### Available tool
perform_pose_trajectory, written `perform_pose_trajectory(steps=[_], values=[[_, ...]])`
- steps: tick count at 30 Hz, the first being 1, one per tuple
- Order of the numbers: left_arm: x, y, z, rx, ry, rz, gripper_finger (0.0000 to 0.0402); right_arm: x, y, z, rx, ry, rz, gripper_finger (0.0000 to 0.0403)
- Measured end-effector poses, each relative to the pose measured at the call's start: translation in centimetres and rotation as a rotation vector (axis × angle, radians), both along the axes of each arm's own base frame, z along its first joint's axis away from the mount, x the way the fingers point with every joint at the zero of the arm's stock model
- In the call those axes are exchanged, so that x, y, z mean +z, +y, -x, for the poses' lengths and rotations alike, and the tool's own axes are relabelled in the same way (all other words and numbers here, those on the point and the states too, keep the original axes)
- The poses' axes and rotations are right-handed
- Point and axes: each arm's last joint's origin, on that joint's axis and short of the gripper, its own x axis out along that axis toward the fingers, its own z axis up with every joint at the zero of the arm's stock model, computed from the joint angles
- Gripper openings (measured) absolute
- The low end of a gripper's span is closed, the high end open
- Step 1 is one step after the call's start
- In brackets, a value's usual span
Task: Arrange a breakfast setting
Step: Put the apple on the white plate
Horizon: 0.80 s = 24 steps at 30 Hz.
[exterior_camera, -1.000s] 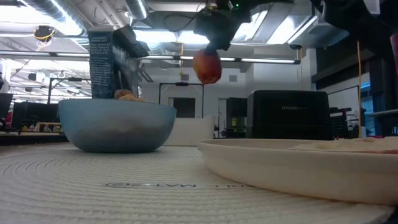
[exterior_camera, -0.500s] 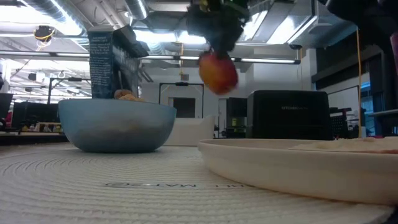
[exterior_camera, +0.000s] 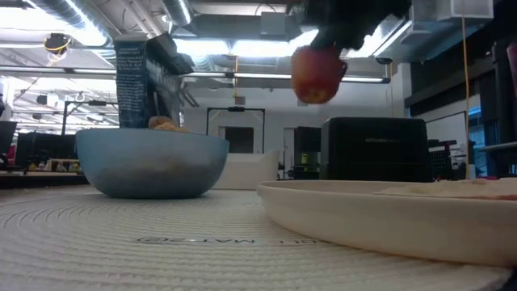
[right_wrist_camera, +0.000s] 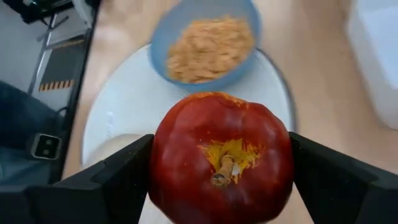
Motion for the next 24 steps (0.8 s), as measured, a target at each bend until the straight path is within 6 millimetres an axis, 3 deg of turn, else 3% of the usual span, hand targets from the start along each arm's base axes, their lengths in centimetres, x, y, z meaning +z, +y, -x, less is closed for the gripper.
perform_pose_trajectory(steps=[7, 11, 18, 24], values=[[-0.1, 0.0, 0.0, -0.041, 0.014, 0.040, 0.0119, 0.6, 6.4, -1.4, 0.038, -0.047, 0.097, 0.0331], [-0.4, -0.1, -0.1, -0.076, 0.048, 0.036, 0.0119, -0.9, 9.2, -2.0, 0.076, 0.008, 0.159, 0.0331], [-0.6, -0.1, -0.2, -0.090, 0.070, 0.059, 0.0119, -3.8, 12.1, -3.6, 0.137, 0.033, 0.175, 0.0331], [-0.6, -0.1, -0.2, -0.102, 0.072, 0.096, 0.0119, -5.4, 13.2, -4.0, 0.193, 0.064, 0.240, 0.0331]])
